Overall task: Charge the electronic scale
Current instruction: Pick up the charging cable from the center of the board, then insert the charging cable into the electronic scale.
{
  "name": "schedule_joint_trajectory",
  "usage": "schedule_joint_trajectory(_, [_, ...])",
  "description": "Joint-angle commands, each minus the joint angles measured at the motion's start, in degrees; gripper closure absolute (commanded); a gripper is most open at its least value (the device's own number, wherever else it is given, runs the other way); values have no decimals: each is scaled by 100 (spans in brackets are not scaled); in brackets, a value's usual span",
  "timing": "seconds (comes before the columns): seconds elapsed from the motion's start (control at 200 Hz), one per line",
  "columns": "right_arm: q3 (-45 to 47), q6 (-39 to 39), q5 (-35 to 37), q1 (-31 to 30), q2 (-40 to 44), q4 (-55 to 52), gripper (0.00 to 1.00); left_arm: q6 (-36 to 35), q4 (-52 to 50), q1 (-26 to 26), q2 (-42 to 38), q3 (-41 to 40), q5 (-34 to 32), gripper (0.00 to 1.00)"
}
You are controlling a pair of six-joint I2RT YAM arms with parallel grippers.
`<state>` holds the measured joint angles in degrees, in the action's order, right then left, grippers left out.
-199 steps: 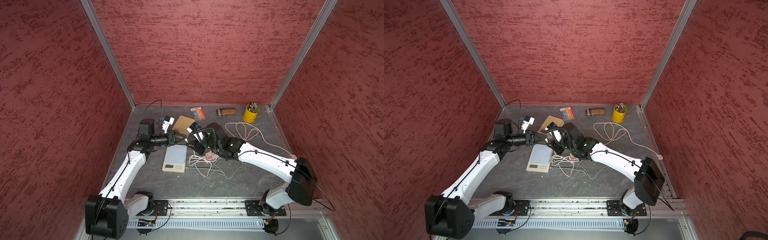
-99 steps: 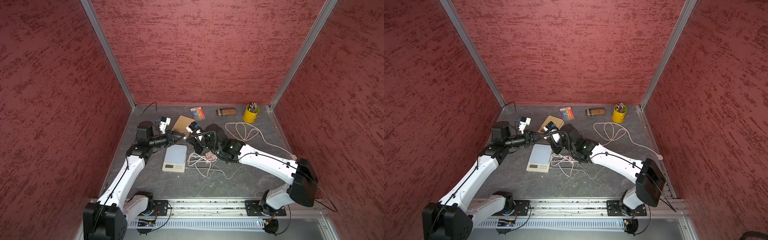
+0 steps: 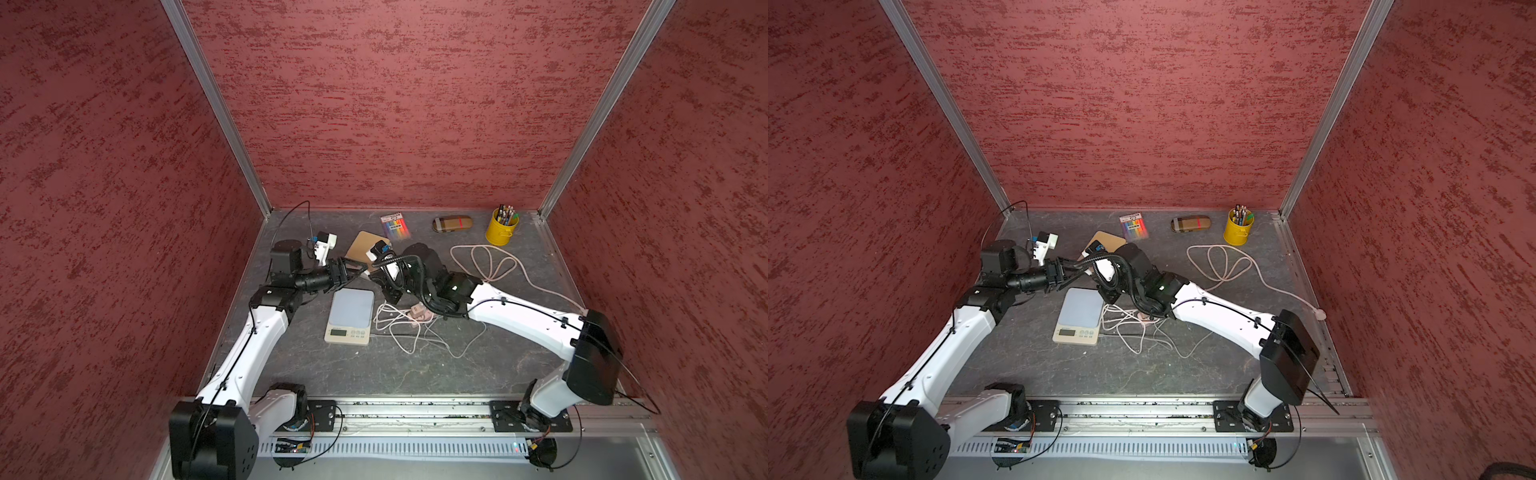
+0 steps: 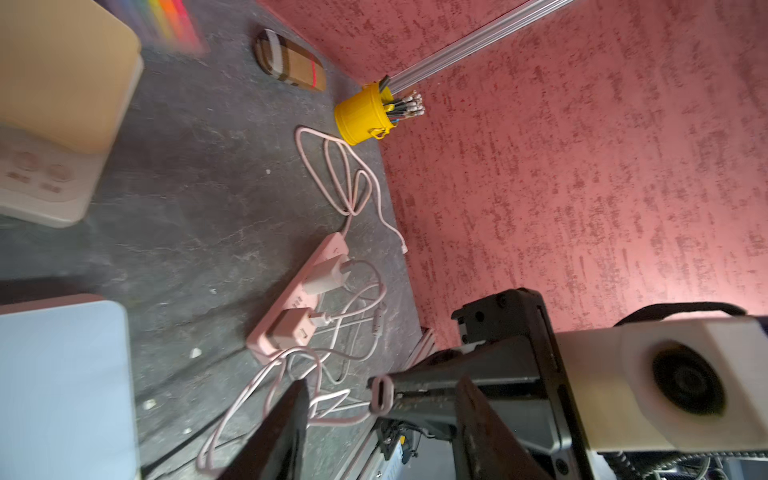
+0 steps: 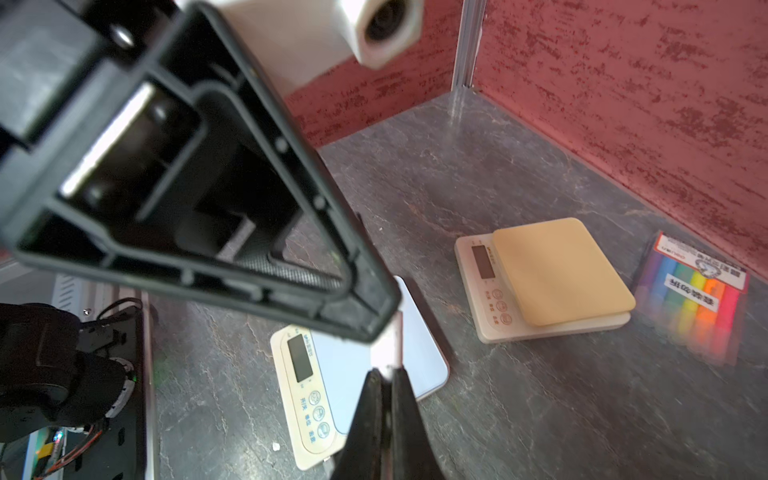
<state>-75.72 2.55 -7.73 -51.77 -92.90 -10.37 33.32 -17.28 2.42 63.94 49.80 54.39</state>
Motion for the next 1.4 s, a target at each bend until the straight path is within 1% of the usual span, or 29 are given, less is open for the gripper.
schedule_joint_trajectory(0.0, [-443,174,269,282,-574,-739,100,-1158,-833,-457,497,401,-242,41])
schedule_joint_trajectory(0.065, [-693,301,339,404,-982,-1006,100,-1434,-913,-663,981,585,-291,41])
schedule_joint_trajectory(0.135, [-899,416,306,552,-1394,-1137,100,-1593,-950,-739,1540,846,-493,41])
schedule_joint_trajectory(0.306, [-1450,484,-89,991,-2331,-1271,100,-1761,-399,-668,2646,1319,-1167,37])
schedule_joint_trajectory(0.451, [-1853,557,-220,1159,-3007,-1419,100,-2194,-590,-586,3586,2076,-1562,36])
schedule_joint_trajectory(0.551, [-1953,588,-305,1178,-3296,-1342,100,-2430,-771,-581,4150,2584,-1617,36])
schedule_joint_trajectory(0.671, [-1972,537,-394,1191,-3483,-1184,100,-2643,-875,-567,4708,3072,-1546,35])
schedule_joint_trajectory(0.771, [-1966,471,-467,1183,-3580,-1016,100,-2882,-1181,-522,5145,3520,-1574,34])
schedule_joint_trajectory(0.887, [-1975,394,-574,1187,-3642,-809,100,-3137,-1521,-480,5464,3841,-1672,33])
schedule_joint_trajectory(1.107, [-2060,347,-660,1187,-3749,-687,100,-3231,-1568,-397,5684,3846,-1495,34])
schedule_joint_trajectory(1.398, [-2210,349,-582,1189,-3884,-686,100,-3326,-1807,-220,5844,3879,-1541,33])
